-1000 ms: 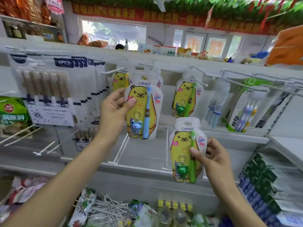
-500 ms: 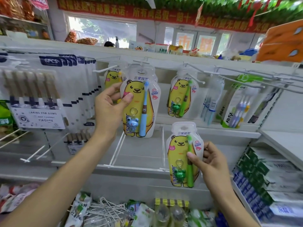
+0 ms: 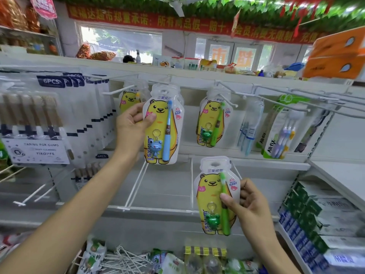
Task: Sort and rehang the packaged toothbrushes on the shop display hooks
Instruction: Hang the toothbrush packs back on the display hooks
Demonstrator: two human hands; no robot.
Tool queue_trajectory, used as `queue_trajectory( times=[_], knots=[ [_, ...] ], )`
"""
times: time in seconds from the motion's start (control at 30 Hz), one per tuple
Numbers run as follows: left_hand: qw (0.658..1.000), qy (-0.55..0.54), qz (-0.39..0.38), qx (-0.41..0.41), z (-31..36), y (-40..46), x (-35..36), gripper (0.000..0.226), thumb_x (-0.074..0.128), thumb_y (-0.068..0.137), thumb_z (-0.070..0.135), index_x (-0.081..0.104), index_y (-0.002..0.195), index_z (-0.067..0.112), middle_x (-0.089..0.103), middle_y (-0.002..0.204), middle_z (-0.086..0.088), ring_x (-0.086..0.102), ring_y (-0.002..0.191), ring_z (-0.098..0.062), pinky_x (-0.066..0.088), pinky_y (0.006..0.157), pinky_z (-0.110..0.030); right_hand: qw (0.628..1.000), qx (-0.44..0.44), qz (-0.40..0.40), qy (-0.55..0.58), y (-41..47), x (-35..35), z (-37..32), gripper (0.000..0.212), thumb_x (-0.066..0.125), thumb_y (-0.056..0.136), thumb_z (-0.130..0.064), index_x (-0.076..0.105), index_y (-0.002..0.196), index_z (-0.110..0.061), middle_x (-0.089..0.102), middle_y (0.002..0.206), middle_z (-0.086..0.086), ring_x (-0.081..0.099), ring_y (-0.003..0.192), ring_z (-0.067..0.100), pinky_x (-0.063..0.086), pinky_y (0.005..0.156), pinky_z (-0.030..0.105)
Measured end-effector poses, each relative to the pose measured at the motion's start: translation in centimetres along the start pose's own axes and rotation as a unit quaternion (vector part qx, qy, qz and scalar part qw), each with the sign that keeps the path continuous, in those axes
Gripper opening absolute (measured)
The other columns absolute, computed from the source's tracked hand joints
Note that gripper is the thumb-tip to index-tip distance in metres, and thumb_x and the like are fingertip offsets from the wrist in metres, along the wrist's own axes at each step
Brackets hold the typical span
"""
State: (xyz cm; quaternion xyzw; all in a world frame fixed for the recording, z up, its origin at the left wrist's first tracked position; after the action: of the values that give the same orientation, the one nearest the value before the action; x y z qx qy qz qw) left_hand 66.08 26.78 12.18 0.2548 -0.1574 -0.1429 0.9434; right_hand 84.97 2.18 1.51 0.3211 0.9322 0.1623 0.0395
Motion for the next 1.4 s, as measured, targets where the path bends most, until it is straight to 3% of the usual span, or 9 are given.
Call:
queue_trajectory(
  times=[0.17,0.5,0.7,0.87,1.0,1.13,1.23,1.33,1.4],
  knots=[
    [1.000,0.011,-0.004,-0.015,-2.7,2.6,0.8,0.023,0.068,0.091,0.003,0.065,0.112,0.012,0.077,0.084,0.009,0.073,0.077,-0.011,0.061,0.068,-0.030,1.000,0.001,0.002,0.004,-0.3,-1.4,0.0,0.021,0.073,0.078,0.000,0.056,0.088,0.002,0.073,0.079,0.007,0.068,0.071,0.013,0.055,0.060,0.022],
    [0.998,0.054,-0.015,-0.015,-5.9,6.1,2.1,0.018,0.068,0.093,0.010,0.067,0.098,0.026,0.077,0.090,0.015,0.072,0.093,-0.013,0.057,0.087,-0.041,0.999,0.022,0.041,-0.014,-0.8,-5.2,0.4,0.018,0.073,0.082,0.002,0.058,0.092,0.000,0.074,0.085,0.014,0.070,0.076,0.021,0.058,0.066,0.030],
    [0.997,0.068,-0.023,-0.032,-6.4,7.1,2.7,0.019,0.065,0.095,0.009,0.064,0.098,0.028,0.075,0.085,0.022,0.070,0.086,0.003,0.057,0.084,-0.030,0.998,0.019,0.054,-0.035,-0.6,-6.6,0.3,0.019,0.074,0.082,0.001,0.057,0.091,-0.001,0.074,0.085,0.013,0.070,0.076,0.021,0.058,0.065,0.030],
    [0.994,0.110,-0.003,-0.026,-6.6,6.1,2.2,0.006,0.067,0.095,0.025,0.063,0.100,0.025,0.070,0.097,0.012,0.067,0.094,-0.006,0.054,0.097,-0.048,0.998,0.014,0.050,-0.033,-0.4,-6.4,-0.2,0.018,0.073,0.082,0.002,0.058,0.091,0.000,0.075,0.084,0.008,0.071,0.076,0.017,0.057,0.064,0.026],
    [0.986,0.157,0.008,-0.049,-7.7,3.8,0.8,0.045,0.073,0.088,0.028,0.054,0.128,0.019,0.065,0.116,-0.001,0.065,0.107,-0.022,0.056,0.093,-0.049,0.999,0.014,0.043,-0.014,0.0,-5.9,-0.4,0.020,0.075,0.080,0.000,0.059,0.092,0.003,0.075,0.084,0.008,0.072,0.075,0.016,0.057,0.063,0.024],
    [0.969,0.247,0.003,0.014,-7.7,-1.0,0.2,0.054,0.076,0.084,0.013,0.049,0.130,0.026,0.055,0.127,0.001,0.056,0.116,-0.020,0.052,0.098,-0.037,0.999,0.005,0.044,0.003,0.5,-5.3,-1.0,0.027,0.077,0.075,-0.009,0.061,0.093,0.003,0.075,0.083,0.009,0.071,0.073,0.018,0.057,0.063,0.023],
    [0.946,0.314,-0.028,0.073,-6.1,-6.1,1.2,0.041,0.072,0.088,0.016,0.057,0.123,0.030,0.051,0.127,0.009,0.049,0.122,-0.015,0.040,0.096,-0.013,0.999,-0.007,0.038,0.009,1.0,-4.6,-1.7,0.030,0.076,0.072,-0.014,0.061,0.093,0.002,0.075,0.082,0.007,0.071,0.072,0.017,0.057,0.064,0.024],
    [0.964,0.233,-0.125,0.027,-5.6,-10.3,3.4,0.018,0.065,0.094,0.037,0.063,0.112,0.036,0.062,0.116,0.016,0.061,0.110,-0.009,0.049,0.094,-0.027,0.999,-0.020,0.025,0.026,1.7,-3.7,-2.5,0.025,0.075,0.074,-0.011,0.061,0.092,-0.001,0.076,0.080,0.005,0.070,0.070,0.014,0.057,0.064,0.022],
    [0.954,0.178,-0.236,-0.055,-5.9,-13.3,5.5,0.033,0.059,0.086,0.061,0.064,0.114,0.044,0.067,0.119,0.017,0.066,0.109,-0.010,0.050,0.094,-0.032,0.999,-0.030,0.015,0.038,2.2,-3.0,-3.1,0.023,0.074,0.076,-0.009,0.061,0.094,-0.002,0.076,0.082,0.006,0.071,0.070,0.014,0.057,0.065,0.022]
  ],
)
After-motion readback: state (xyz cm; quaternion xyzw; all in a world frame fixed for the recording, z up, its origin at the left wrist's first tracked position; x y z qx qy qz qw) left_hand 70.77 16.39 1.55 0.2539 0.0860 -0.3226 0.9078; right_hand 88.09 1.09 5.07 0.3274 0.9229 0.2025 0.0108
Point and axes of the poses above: each hand's wrist, its own y-axis towards the middle knuckle, its own x-axis out of the palm, z = x × y, the point moved 8 cm from there along y, towards the middle knuckle
